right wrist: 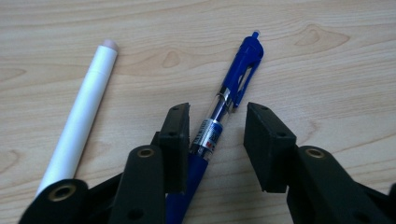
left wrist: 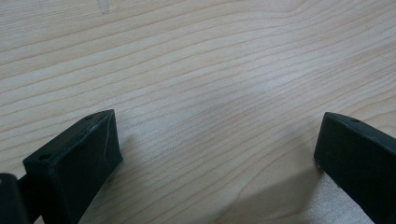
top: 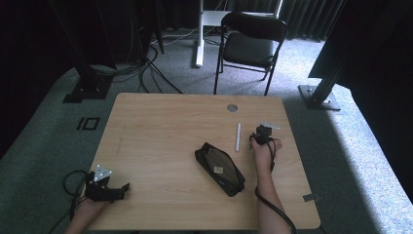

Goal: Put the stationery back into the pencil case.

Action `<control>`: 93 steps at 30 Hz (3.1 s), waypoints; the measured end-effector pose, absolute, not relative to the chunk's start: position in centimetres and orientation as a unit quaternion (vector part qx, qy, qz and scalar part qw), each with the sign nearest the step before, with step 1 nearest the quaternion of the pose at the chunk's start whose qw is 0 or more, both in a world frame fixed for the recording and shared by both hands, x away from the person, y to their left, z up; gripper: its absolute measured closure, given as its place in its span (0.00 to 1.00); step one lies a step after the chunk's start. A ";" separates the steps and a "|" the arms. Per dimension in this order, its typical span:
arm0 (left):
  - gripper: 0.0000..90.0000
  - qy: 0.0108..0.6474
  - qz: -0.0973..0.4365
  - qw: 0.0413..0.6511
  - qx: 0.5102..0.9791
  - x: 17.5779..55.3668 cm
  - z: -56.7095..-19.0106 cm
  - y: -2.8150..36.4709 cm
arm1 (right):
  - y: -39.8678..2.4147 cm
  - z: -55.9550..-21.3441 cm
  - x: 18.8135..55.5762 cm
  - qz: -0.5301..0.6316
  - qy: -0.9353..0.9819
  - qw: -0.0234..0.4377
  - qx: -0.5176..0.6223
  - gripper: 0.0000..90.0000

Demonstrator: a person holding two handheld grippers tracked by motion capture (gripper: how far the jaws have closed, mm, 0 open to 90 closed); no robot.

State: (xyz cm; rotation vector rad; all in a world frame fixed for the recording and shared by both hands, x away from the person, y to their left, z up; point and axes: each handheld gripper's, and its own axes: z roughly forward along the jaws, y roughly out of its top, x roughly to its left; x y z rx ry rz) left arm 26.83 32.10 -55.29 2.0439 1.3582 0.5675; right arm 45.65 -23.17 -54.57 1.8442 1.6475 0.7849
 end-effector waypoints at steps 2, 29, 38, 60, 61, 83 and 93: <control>0.01 0.513 0.214 0.306 0.772 26.8 -55.3 32.1 | -23.2 -54.5 45.6 0.288 0.608 0.269 0.689 0.74; 0.01 0.513 0.214 0.306 0.772 26.8 -55.3 32.1 | -25.7 -52.9 45.3 0.312 0.610 0.235 0.689 0.88; 0.01 0.513 0.214 0.306 0.773 26.8 -55.3 32.1 | -26.0 -50.9 44.5 0.331 0.616 0.232 0.676 0.88; 0.01 0.513 0.214 0.306 0.773 26.8 -55.3 32.1 | -24.6 -47.2 41.1 0.394 0.635 0.263 0.610 0.88; 0.01 0.513 0.214 0.306 0.773 26.8 -55.3 32.1 | -24.4 -46.9 40.9 0.397 0.640 0.260 0.604 0.88; 0.01 0.512 0.215 0.306 0.773 26.8 -55.3 32.1 | -19.6 -41.5 35.8 0.491 0.677 0.233 0.496 0.88; 0.01 0.513 0.215 0.307 0.772 26.8 -55.3 32.1 | -17.7 -41.5 33.8 0.503 0.701 0.211 0.460 0.88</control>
